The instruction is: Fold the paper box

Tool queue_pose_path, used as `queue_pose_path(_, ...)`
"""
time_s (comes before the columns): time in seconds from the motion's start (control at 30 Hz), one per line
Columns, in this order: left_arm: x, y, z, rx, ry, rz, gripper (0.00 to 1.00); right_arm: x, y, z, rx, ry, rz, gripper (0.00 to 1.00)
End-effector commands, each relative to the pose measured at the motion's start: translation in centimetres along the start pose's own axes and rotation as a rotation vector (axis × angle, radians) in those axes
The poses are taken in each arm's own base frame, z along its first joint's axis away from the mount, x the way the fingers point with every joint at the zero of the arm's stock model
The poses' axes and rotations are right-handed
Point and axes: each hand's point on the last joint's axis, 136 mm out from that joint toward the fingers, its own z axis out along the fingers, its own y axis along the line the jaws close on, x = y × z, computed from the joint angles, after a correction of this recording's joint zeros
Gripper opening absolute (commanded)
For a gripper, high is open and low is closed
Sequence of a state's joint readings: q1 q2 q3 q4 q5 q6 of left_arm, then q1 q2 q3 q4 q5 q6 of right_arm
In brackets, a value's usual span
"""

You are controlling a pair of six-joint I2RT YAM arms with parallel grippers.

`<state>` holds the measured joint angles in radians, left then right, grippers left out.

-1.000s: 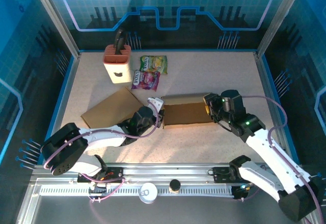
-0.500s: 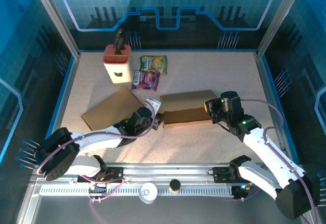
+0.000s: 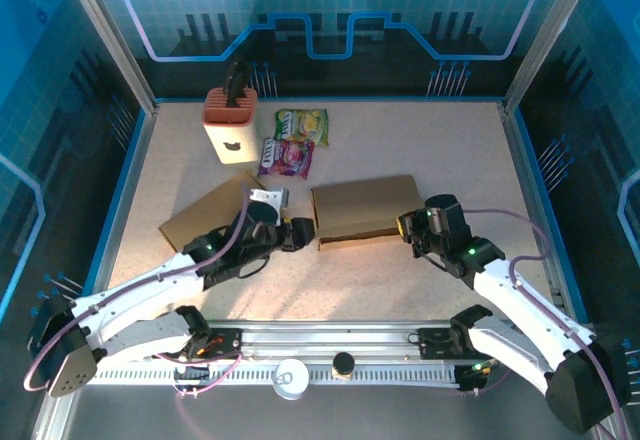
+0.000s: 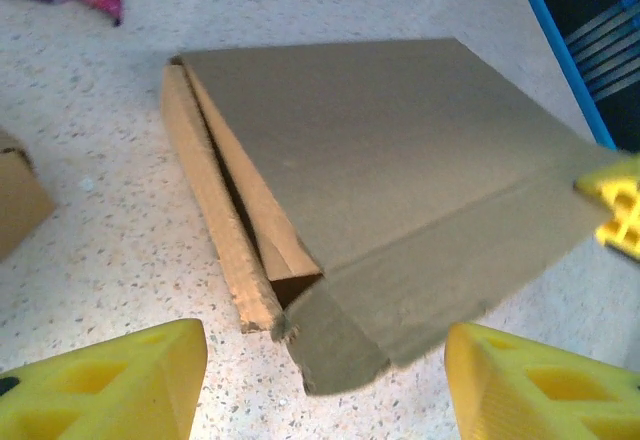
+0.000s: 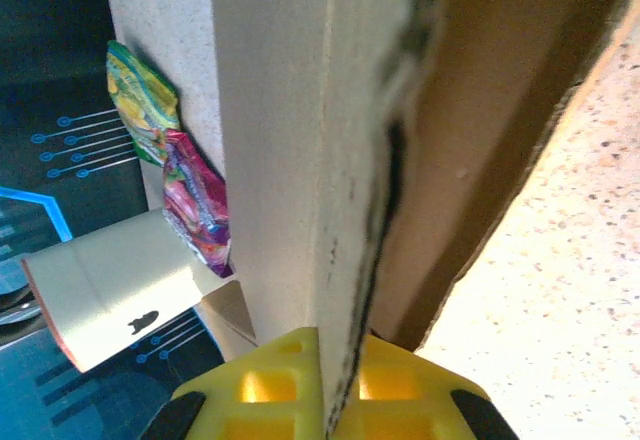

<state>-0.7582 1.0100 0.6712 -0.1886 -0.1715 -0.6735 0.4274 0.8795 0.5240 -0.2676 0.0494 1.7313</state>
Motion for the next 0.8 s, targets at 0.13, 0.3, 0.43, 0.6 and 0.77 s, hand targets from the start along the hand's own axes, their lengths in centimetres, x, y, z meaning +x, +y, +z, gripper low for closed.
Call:
queue_pose_path(0.13, 0.2, 1.5, 2.3, -0.004, 0.123, -0.194, 0.67, -0.6, -2.0, 0.3, 0.025, -0.036, -0.029, 0.0)
queue_pose_path(0.3, 0.5, 0.8, 5.4, 0.009, 0.185, -0.178, 0.66, -0.5, -2.6, 0.6, 0.034, -0.027, -0.041, 0.0)
queue_pose_path(0.43, 1.0, 1.3, 7.5, -0.01, 0.203, -0.17, 0.64, -0.5, -3.7, 1.1, 0.066, -0.018, -0.046, 0.01)
queue_pose_path(0.6, 1.8, 1.6, 9.6, -0.02, 0.236, -0.152, 0.57, -0.6, -5.3, 1.5, 0.095, -0.02, -0.047, 0.14)
queue_pose_path(0.77, 2.5, 2.1, 11.0, -0.024, 0.253, -0.15, 0.5, -1.0, -6.1, 1.5, 0.115, -0.019, -0.07, 0.31)
